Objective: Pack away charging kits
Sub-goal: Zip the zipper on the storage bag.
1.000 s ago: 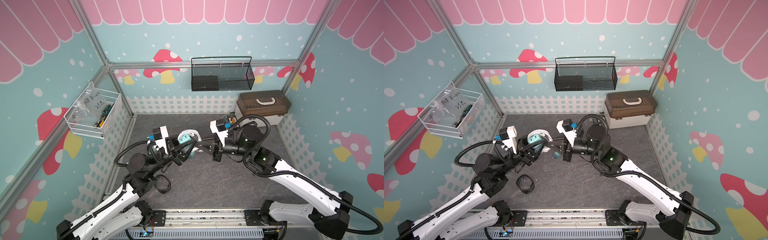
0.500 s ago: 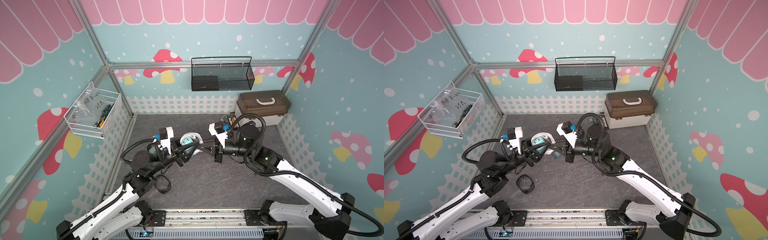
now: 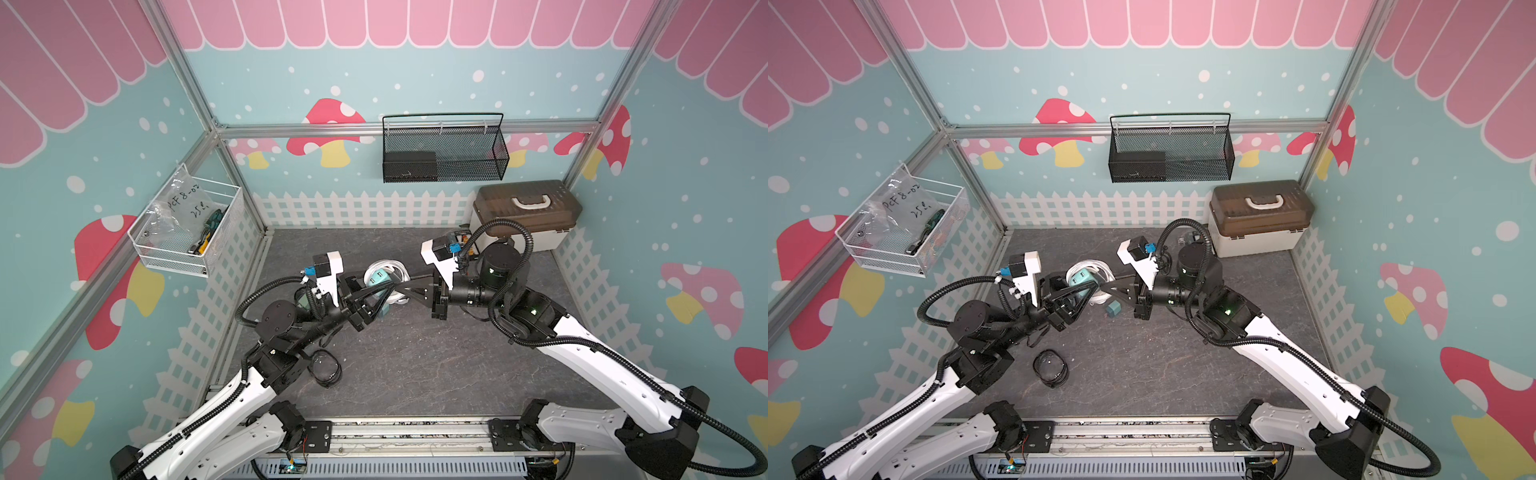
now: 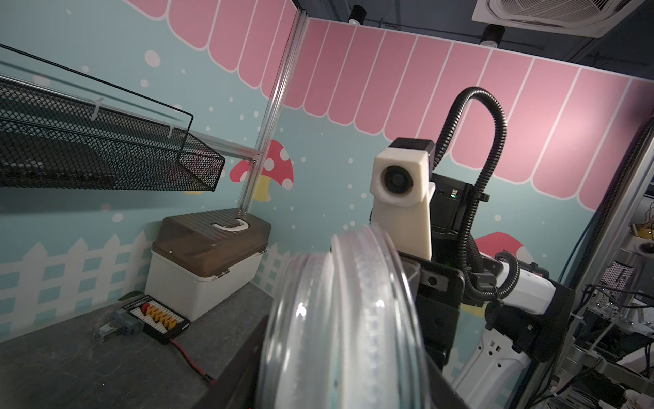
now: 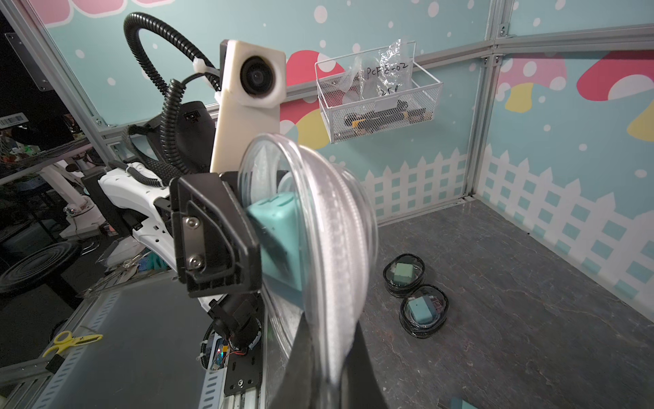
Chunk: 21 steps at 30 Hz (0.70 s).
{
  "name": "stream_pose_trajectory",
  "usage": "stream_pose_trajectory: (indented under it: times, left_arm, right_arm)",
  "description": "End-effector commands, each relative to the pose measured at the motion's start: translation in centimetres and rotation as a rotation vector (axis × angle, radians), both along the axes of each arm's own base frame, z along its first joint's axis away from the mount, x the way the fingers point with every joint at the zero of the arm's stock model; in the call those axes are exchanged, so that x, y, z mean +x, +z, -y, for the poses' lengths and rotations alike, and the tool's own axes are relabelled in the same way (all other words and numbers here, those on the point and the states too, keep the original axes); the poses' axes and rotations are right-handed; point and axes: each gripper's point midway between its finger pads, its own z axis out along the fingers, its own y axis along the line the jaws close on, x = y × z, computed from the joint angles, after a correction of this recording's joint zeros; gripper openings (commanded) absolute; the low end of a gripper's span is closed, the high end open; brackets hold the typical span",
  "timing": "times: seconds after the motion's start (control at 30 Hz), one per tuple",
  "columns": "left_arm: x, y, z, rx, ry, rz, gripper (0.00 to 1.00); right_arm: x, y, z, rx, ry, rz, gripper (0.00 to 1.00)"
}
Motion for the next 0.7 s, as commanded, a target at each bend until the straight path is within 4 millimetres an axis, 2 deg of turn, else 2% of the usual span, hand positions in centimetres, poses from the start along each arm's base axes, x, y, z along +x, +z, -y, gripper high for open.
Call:
stream_pose_trajectory:
  times: [0.0,0.3,0.4,0.47,0.6,0.63,0.67]
  left_arm:
    - [-1.9,3.2,0.0,-0.044,-0.066,0.082,0.52]
    - [-0.6,2.8,1.0,-0.017,-0.062,0.046,0.54]
    - [0.0,2.5,1.4,-0.003,-0.062,0.026,0.52]
    - [0.0,2.4,1.5,-0.004,-0.06,0.024,0.42]
    - [0.0,2.6,1.1,-0.01,-0.042,0.029,0.12]
    - [0.1,2.6,1.0,-0.009,-0.036,0.027,0.08]
    - [0.1,2.6,0.9,-0.01,-0.029,0.026,0.06]
  right_arm:
    - [1.8,-0.2,-0.1,-0.01,-0.06,0.0,0.0]
    - [1.7,-0.2,-0.4,-0.004,-0.043,-0.005,0.0]
    - [1.7,-0.1,-0.4,-0.003,-0.041,-0.005,0.0]
    - [1.8,-0.2,-0.3,-0.008,-0.049,-0.002,0.0]
    - [2.2,-0.3,0.0,-0.018,-0.087,0.004,0.0]
    - [2.3,-0.3,0.2,-0.017,-0.099,0.008,0.03]
    - [2.3,-0.1,0.5,-0.014,-0.113,0.017,0.11]
